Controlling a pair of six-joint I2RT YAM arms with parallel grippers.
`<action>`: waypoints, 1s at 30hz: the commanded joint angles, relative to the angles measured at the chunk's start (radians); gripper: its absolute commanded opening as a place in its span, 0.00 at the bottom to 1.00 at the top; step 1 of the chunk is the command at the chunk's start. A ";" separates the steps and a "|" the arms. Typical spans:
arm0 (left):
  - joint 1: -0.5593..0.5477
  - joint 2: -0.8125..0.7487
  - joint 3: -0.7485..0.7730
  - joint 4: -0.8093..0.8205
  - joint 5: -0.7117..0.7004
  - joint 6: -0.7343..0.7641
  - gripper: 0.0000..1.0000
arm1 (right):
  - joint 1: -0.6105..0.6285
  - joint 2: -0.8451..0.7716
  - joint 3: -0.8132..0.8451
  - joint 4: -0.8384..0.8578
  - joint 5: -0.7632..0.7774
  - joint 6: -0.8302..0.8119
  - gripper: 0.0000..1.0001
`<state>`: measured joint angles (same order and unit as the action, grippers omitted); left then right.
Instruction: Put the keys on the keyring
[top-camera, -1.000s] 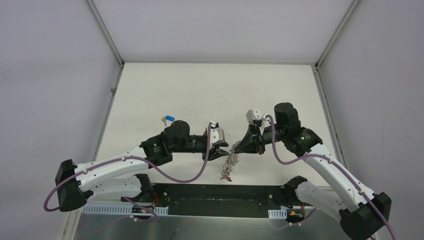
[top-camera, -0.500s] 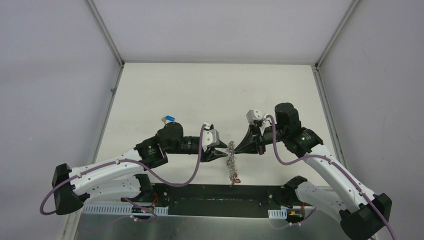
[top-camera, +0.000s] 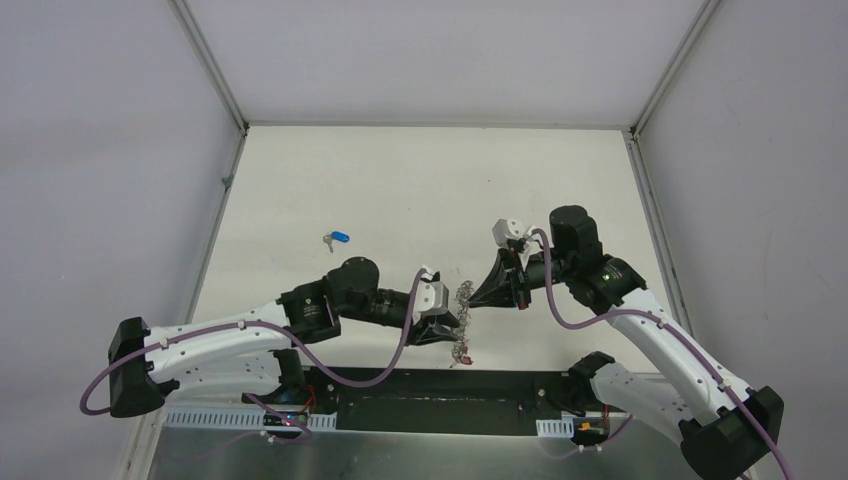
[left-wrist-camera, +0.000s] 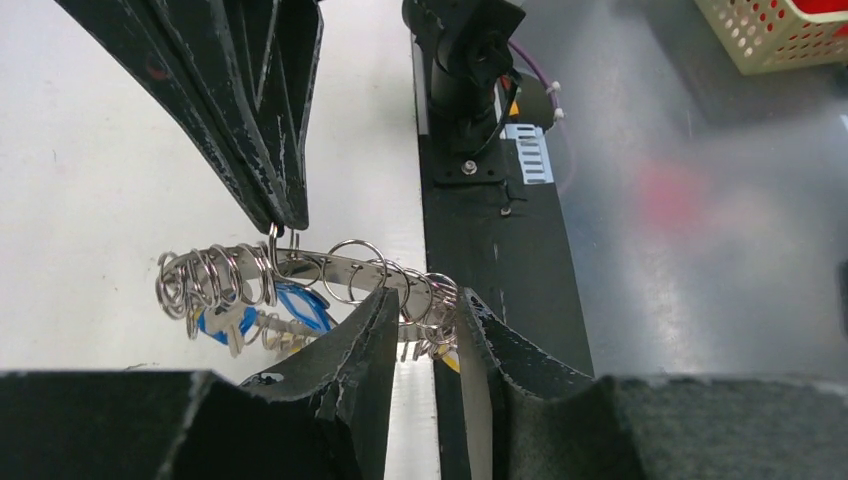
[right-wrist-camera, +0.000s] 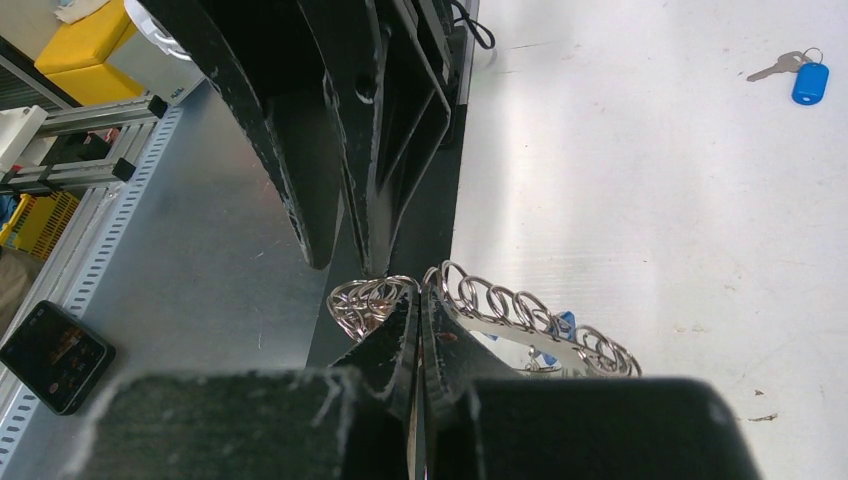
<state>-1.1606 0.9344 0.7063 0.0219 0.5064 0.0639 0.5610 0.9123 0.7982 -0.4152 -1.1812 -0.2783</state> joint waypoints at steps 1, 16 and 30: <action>-0.013 0.006 -0.009 0.022 -0.067 -0.012 0.29 | 0.005 -0.021 0.044 0.057 -0.025 0.007 0.00; -0.012 0.003 -0.015 0.070 -0.180 -0.039 0.37 | 0.005 -0.032 0.034 0.049 -0.020 0.008 0.00; -0.013 -0.048 0.047 -0.186 -0.455 -0.652 0.44 | 0.007 -0.035 -0.006 0.121 0.187 0.171 0.00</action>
<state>-1.1660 0.8883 0.6964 -0.0692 0.1608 -0.3164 0.5613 0.9031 0.7959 -0.4015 -1.0641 -0.1970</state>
